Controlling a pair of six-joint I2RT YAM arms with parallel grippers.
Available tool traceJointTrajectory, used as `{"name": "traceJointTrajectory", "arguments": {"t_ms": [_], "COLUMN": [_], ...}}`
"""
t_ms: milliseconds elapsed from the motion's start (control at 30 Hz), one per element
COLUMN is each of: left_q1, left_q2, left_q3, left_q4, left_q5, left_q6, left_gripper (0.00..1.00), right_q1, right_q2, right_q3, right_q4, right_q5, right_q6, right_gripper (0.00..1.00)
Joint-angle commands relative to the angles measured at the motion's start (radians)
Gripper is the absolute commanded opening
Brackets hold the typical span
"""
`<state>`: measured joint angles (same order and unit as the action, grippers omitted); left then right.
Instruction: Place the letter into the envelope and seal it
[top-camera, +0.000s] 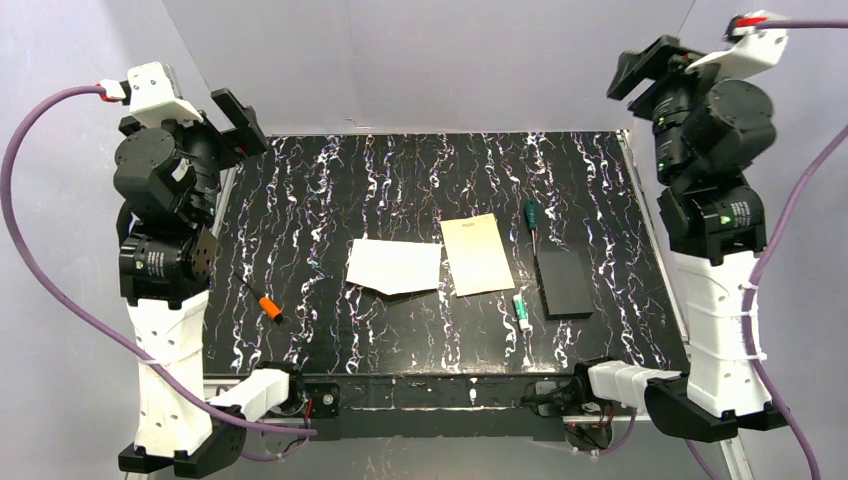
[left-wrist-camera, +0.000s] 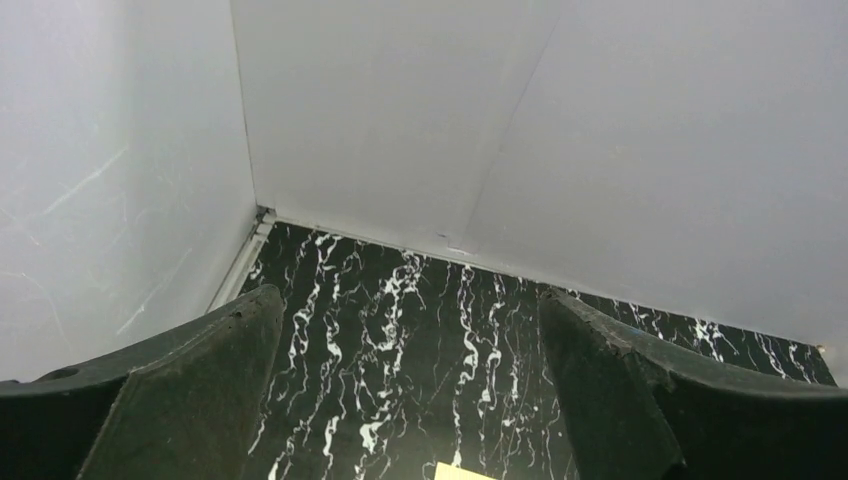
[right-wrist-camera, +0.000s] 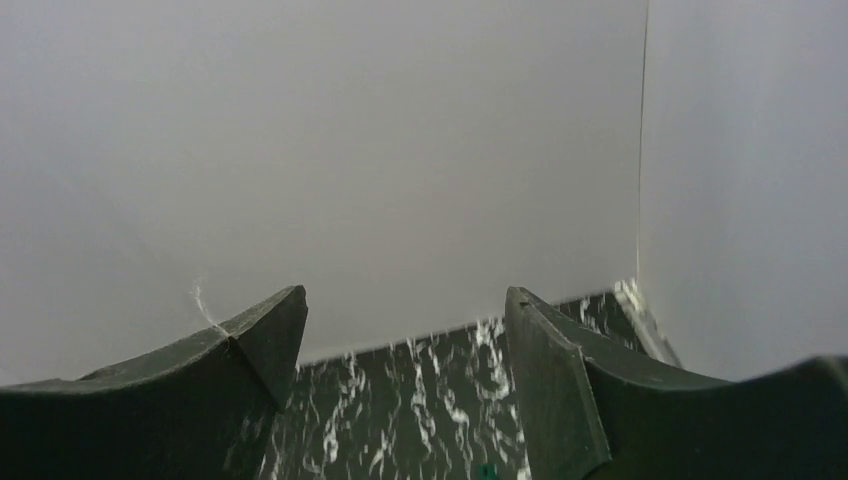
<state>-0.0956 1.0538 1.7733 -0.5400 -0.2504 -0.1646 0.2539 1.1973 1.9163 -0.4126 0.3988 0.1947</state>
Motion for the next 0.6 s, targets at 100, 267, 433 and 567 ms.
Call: {"name": "traceJointTrajectory", "arguments": {"t_ms": [100, 267, 433, 567], "left_q1": [-0.004, -0.001, -0.001, -0.001], "left_q2": [-0.042, -0.023, 0.047, 0.104], "left_q3": [-0.17, -0.314, -0.322, -0.328], "left_q4": [-0.018, -0.052, -0.09, -0.122], "left_q5": [0.078, 0.279, 0.39, 0.424], "left_q6": [-0.073, -0.149, -0.112, -0.138], "left_gripper": [0.98, 0.98, 0.98, 0.98], "right_q1": [0.004, 0.004, 0.013, 0.081], "right_q2": [-0.021, -0.058, -0.07, -0.071], "right_q3": [-0.261, -0.602, -0.78, -0.86], "right_q4": [-0.306, -0.409, -0.381, -0.445], "right_q5": [-0.017, -0.387, -0.715, -0.584], "right_q6": [0.236, 0.267, 0.214, 0.208], "right_gripper": [0.81, 0.76, 0.81, 0.81]}}
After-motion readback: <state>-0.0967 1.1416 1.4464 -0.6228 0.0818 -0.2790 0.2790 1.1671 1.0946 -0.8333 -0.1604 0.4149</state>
